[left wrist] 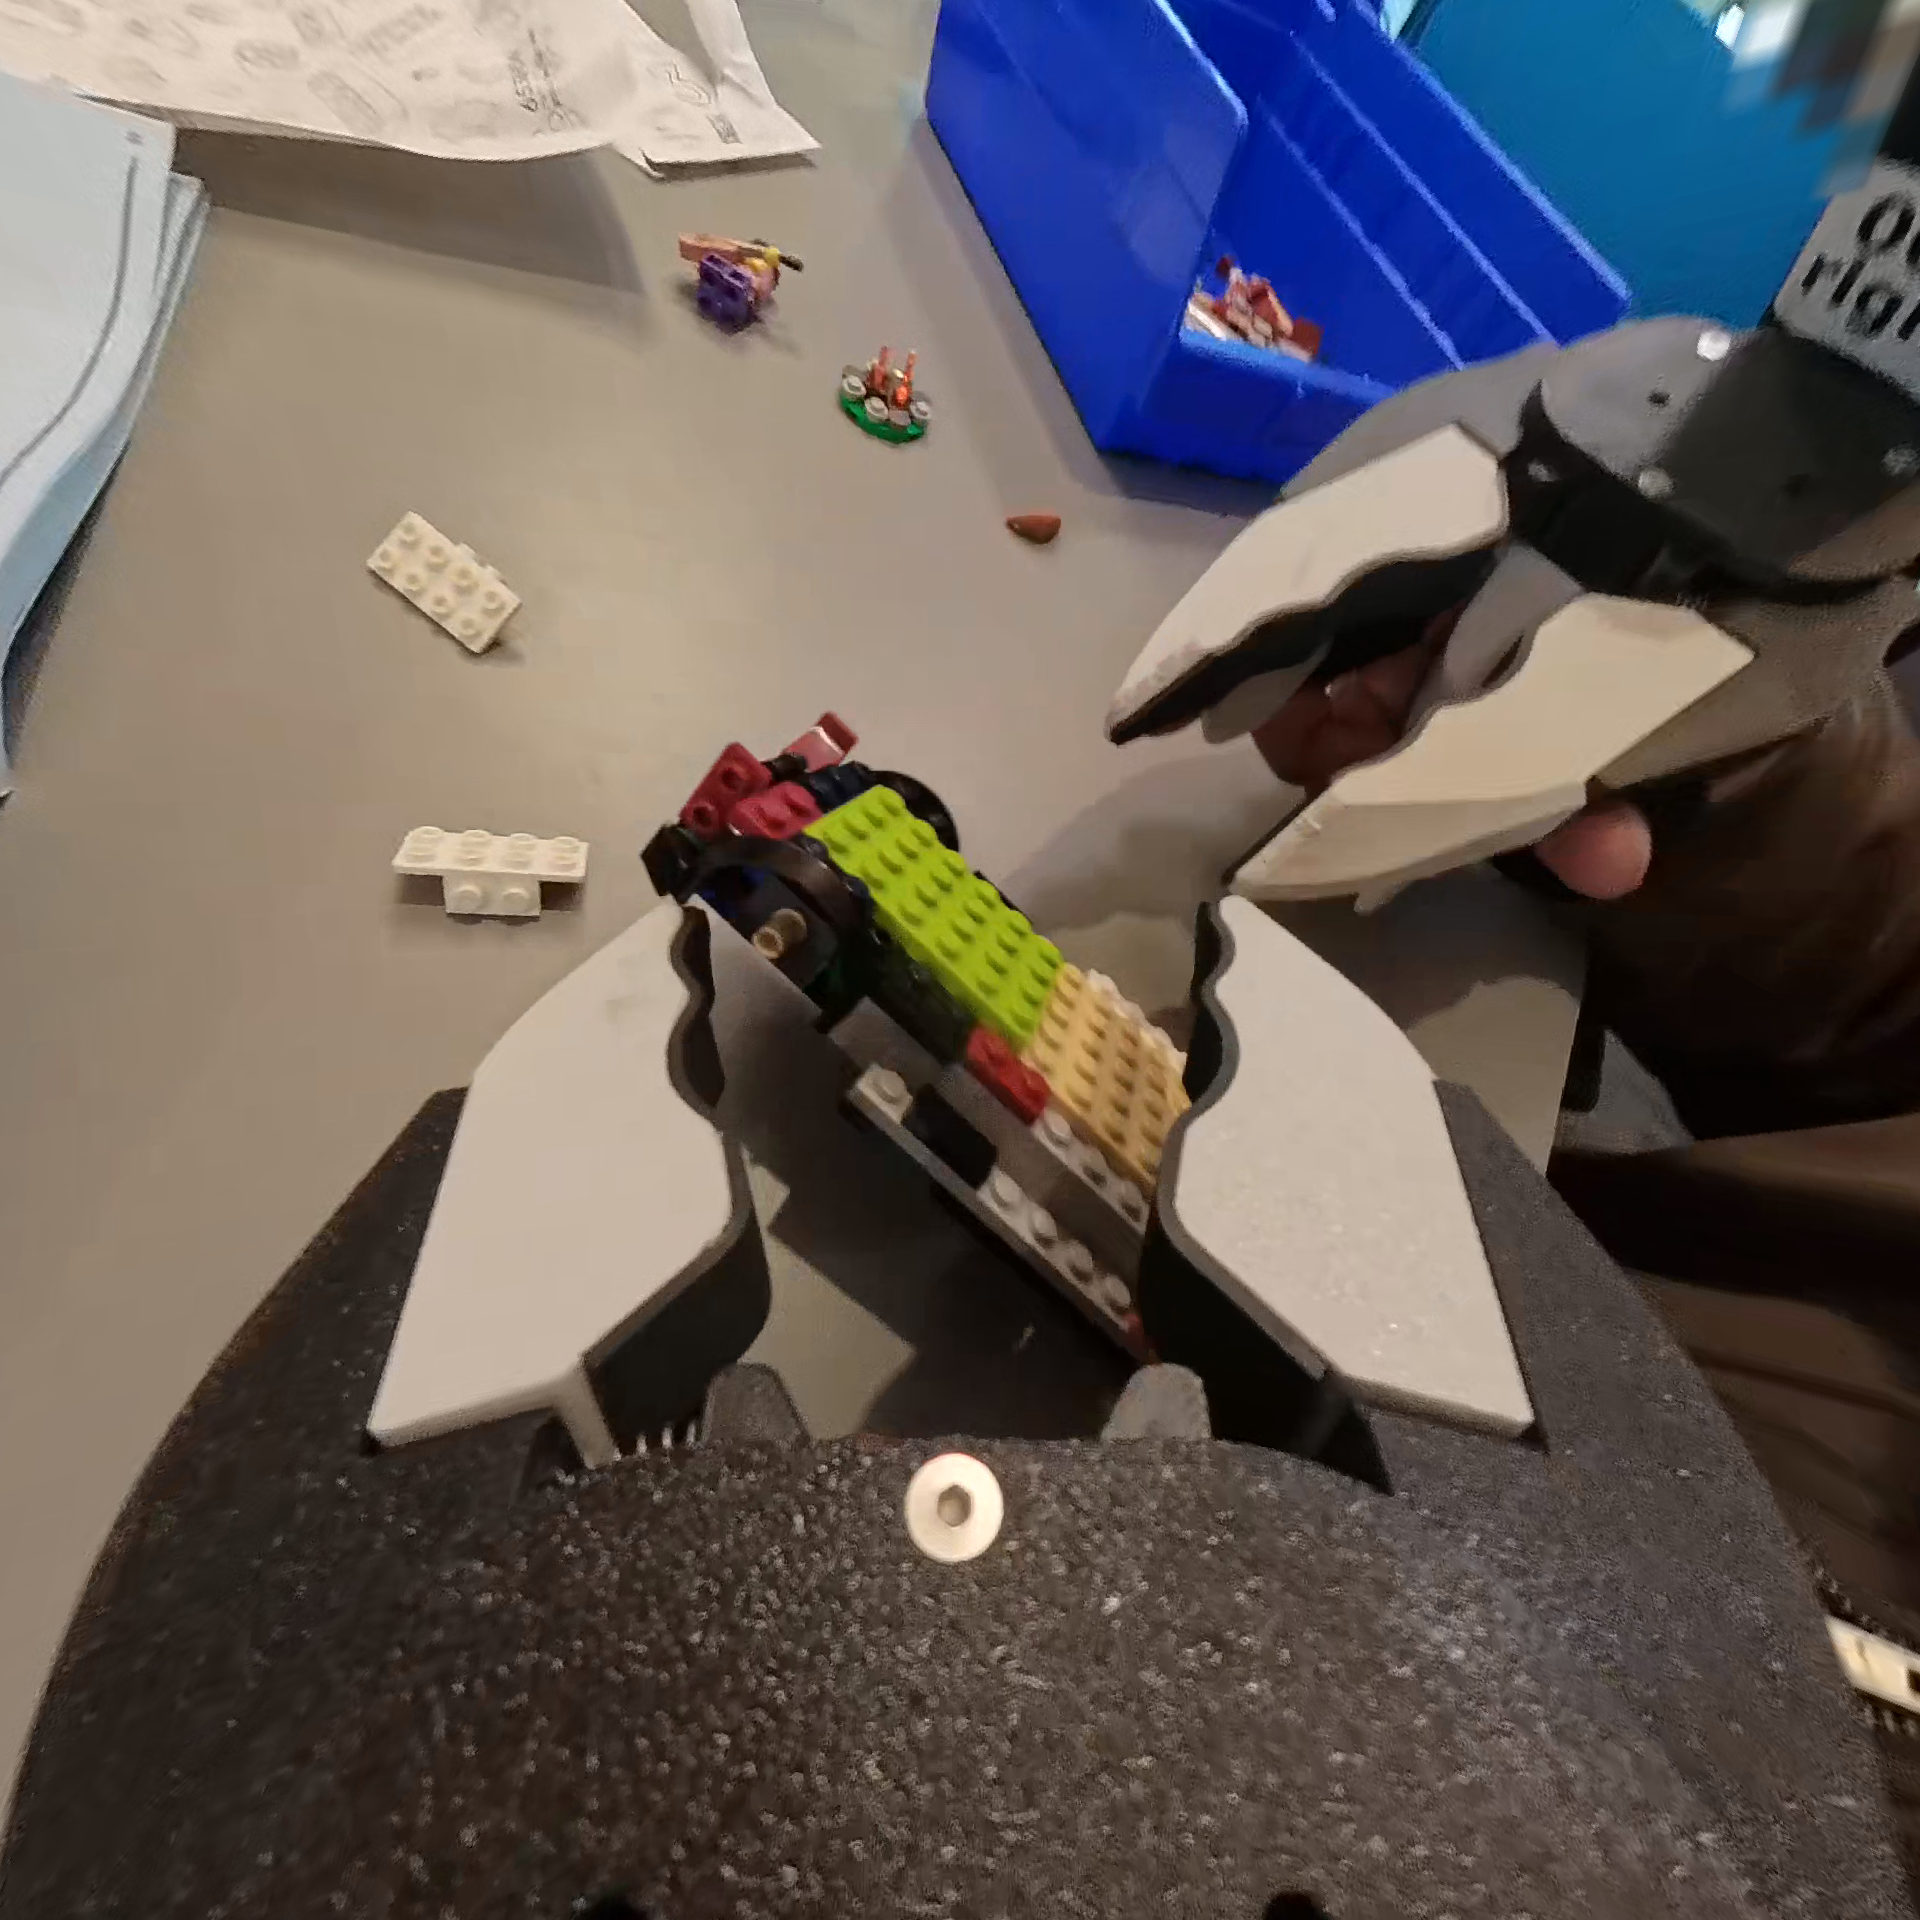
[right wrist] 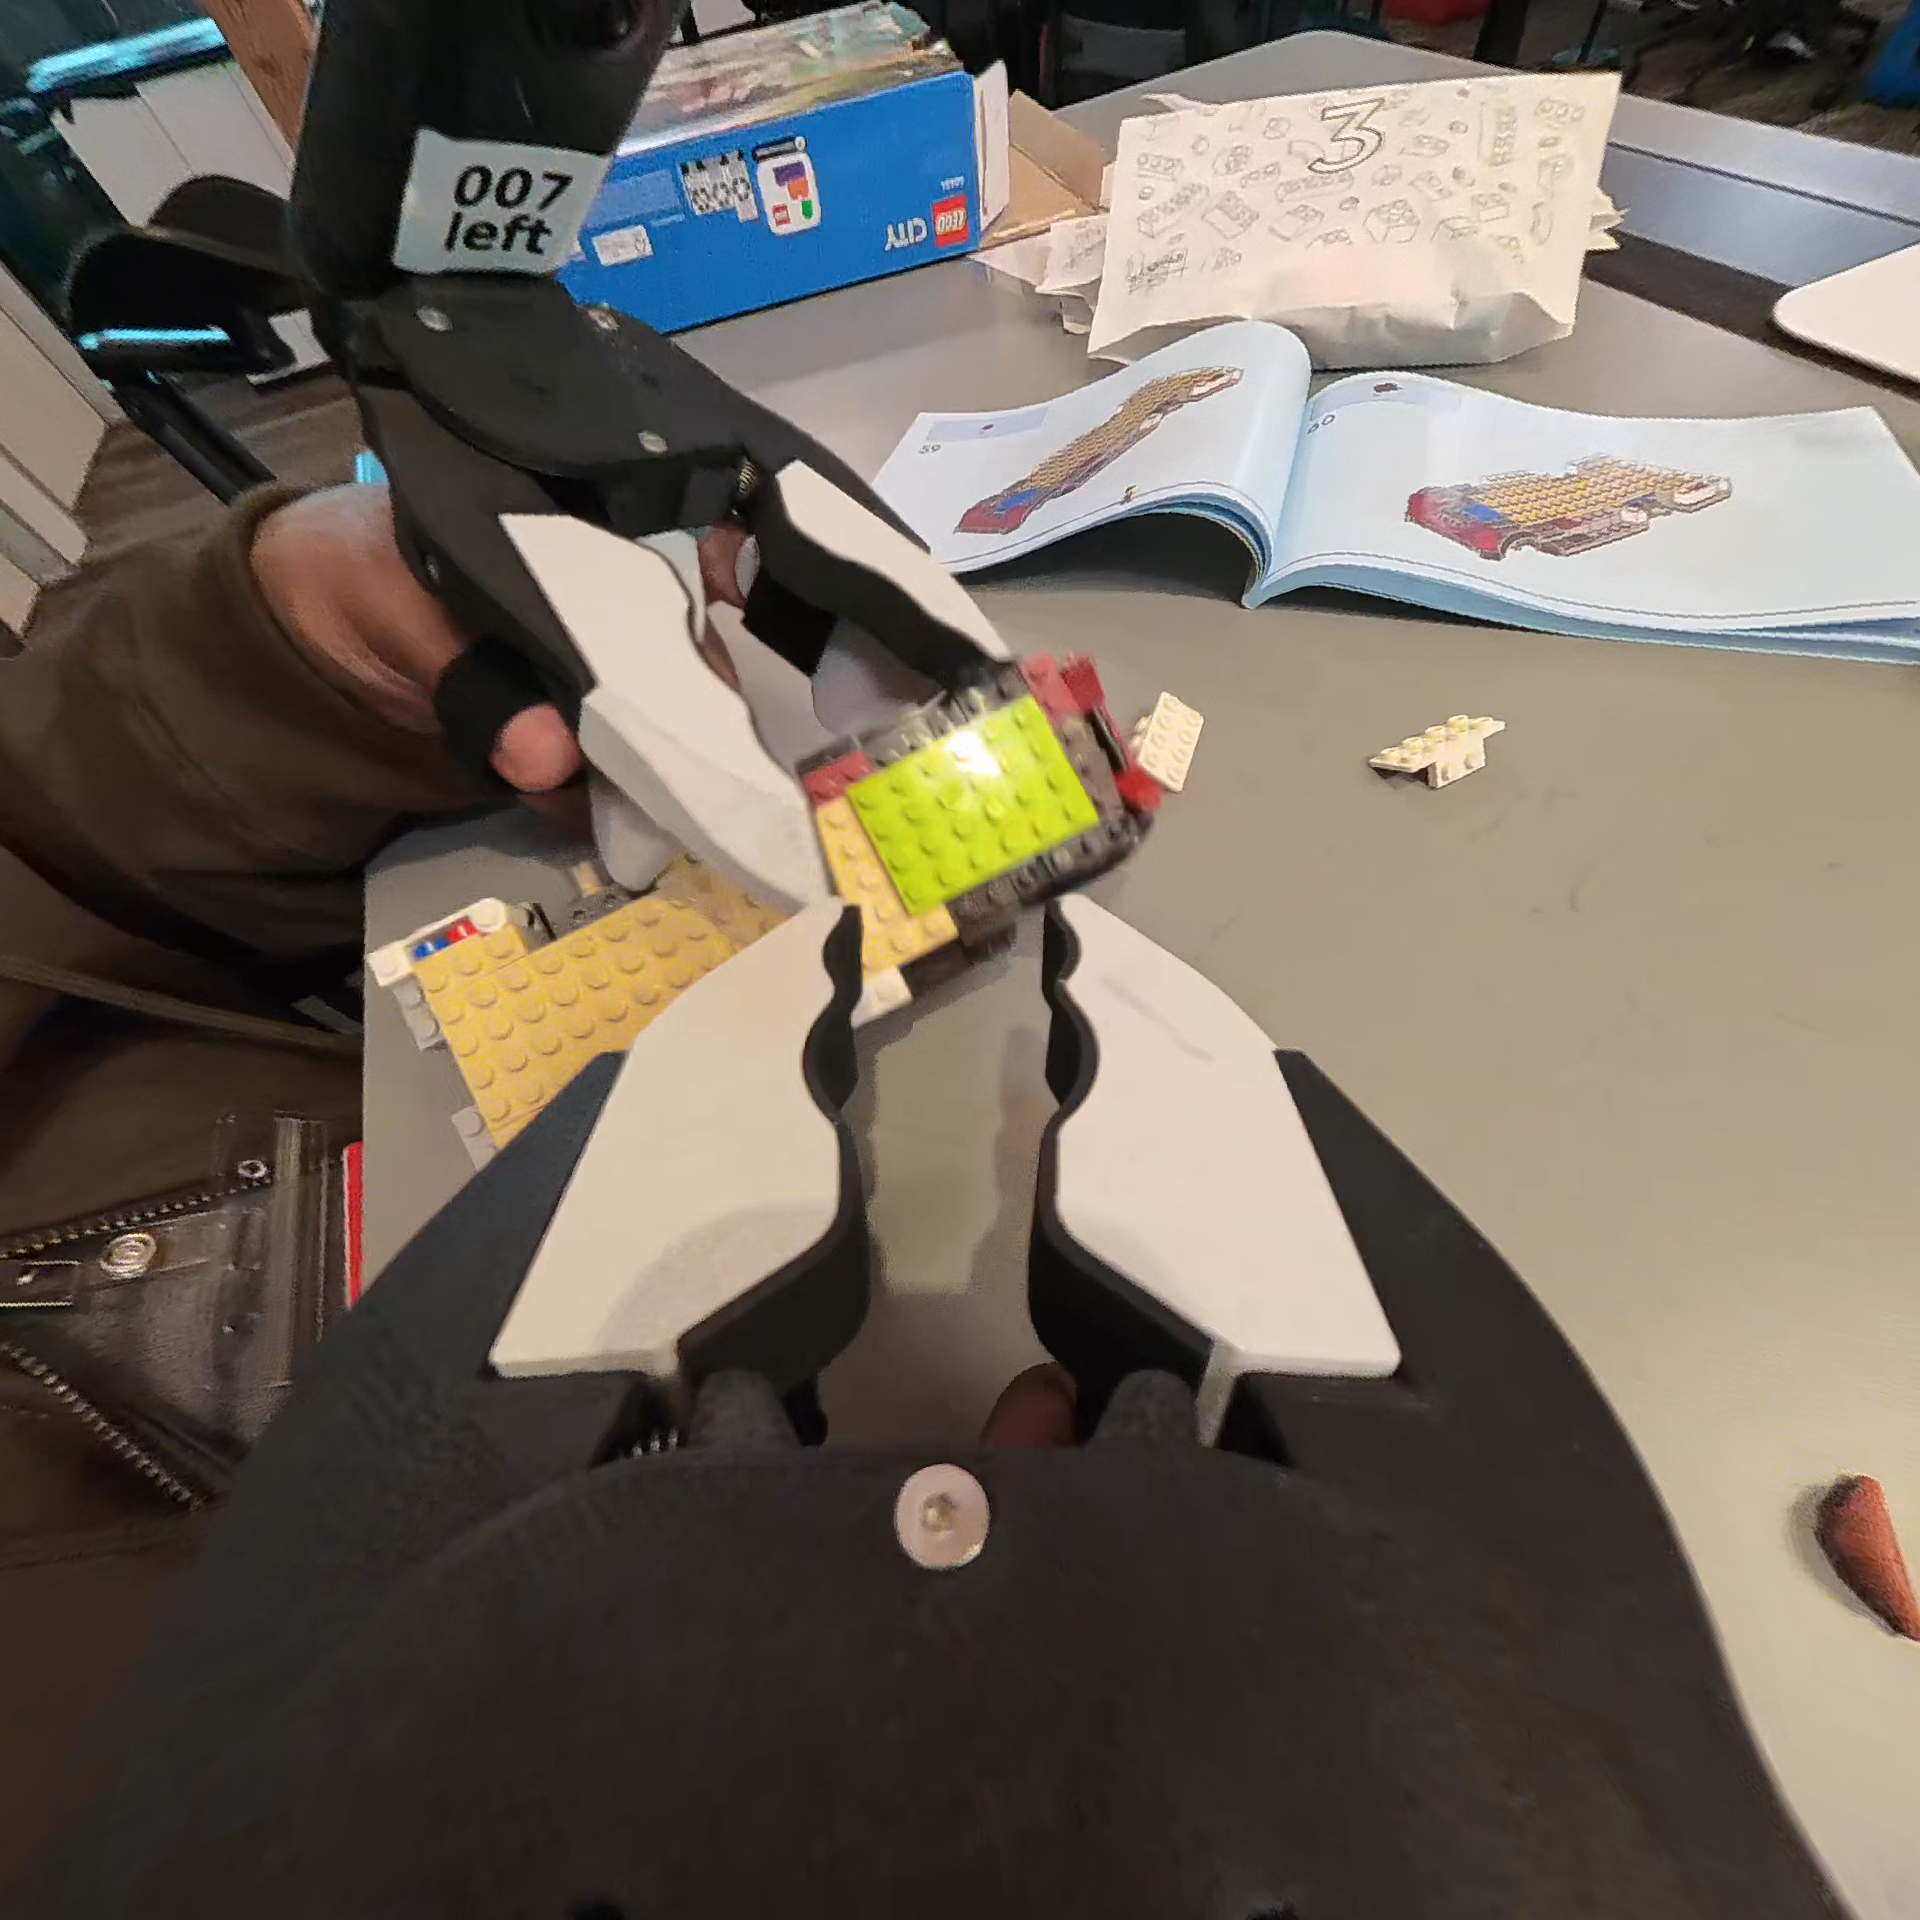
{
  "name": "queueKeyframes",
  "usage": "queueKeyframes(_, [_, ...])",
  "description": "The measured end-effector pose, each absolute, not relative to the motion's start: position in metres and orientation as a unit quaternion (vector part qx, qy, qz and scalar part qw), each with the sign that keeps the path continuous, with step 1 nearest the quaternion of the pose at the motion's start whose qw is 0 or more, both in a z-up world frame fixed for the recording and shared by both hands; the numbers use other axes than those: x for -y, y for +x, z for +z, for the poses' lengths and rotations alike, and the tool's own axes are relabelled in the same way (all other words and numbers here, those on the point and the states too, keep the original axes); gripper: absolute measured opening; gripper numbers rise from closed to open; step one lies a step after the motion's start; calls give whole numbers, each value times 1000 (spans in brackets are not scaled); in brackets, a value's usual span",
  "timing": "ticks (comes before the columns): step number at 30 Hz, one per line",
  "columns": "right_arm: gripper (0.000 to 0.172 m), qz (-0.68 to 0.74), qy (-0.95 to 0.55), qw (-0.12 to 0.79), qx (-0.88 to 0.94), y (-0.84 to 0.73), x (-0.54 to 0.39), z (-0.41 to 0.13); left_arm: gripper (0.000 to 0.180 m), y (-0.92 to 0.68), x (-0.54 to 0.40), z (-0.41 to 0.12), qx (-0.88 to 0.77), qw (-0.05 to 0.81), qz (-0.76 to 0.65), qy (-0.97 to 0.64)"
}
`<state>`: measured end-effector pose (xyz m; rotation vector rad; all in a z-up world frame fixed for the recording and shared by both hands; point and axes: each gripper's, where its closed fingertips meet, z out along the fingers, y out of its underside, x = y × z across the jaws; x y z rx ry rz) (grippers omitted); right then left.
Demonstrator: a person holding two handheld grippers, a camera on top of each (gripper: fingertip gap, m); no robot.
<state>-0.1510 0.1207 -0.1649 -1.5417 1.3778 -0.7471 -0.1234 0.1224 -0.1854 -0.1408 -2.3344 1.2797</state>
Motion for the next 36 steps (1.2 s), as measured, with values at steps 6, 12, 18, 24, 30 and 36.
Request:
queueKeyframes(6, [35,-335,-651,416,-540,-144,-120,-159,97,-125,-137,-188,868,192,443,-119])
queueKeyframes(12, [41,-374,-710,389,-452,-121,-136,-136,98,-35,-154,-146,850,93,508,-105])
queueKeyframes(18, [51,-422,-799,308,-297,-61,-151,-124,91,115,-149,-121,861,5,501,-89])
queueKeyframes(24, [61,-428,-826,259,-262,15,-158,-167,61,163,-135,-153,839,78,538,-28])
queueKeyframes(30, [61,-445,-841,192,-240,26,-152,-203,67,134,-159,-193,875,41,447,-181])
queueKeyframes(36, [60,-452,-835,184,-253,35,-149,-204,69,125,-163,-200,884,52,426,-187])
